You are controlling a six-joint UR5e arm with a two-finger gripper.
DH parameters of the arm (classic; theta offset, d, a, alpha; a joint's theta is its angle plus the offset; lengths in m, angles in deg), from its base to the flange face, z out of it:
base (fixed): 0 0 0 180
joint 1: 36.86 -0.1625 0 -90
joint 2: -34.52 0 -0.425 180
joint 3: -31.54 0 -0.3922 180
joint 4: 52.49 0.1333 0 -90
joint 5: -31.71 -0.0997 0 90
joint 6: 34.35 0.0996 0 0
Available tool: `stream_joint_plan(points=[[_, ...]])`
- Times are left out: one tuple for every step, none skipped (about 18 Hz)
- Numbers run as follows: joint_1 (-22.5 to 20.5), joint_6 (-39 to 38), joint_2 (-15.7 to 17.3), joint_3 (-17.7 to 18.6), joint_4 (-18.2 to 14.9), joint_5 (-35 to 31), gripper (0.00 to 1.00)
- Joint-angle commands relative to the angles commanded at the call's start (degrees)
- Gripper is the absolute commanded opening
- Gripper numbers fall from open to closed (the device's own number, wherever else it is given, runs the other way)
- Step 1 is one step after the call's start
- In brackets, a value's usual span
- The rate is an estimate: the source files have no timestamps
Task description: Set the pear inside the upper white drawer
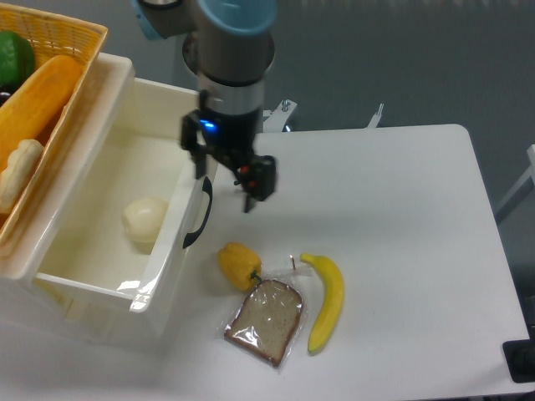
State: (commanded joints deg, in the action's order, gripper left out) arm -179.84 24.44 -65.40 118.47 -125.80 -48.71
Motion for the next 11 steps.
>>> stream_joint_plan(points=[[-1.49,-0.09,-0.53,-0.09,0.8,0.0,1.0],[-2.64,0.09,-1.58,-0.17,1.33,0.0,1.0],[-3.96,0.09,-2.29,-0.26,1.5,0.0,1.0],[-5.02,0.09,-3.16,-0.44,1.77,0.09,1.0],[-5.81,0.09,-4.39,-0.7,2.38,0.0,1.0],[-6.69,0.09,-5.27,-0.7,3.34,0.0,1.0],[-7.22,0.52,-6.41,-0.7,4.57,-0.09,1.0],[-7.83,1.49,-7.38,-0.7,5.8,-0.44,1.0],[-8.71,2.8,-8.26,-0.7,6.42,-1.4,1.0],[-9.41,5.08,-8.88,-0.7,6.6,-2.71,1.0],[-9.77,8.23,-9.49,-0.7,6.6,-3.86,1.0]])
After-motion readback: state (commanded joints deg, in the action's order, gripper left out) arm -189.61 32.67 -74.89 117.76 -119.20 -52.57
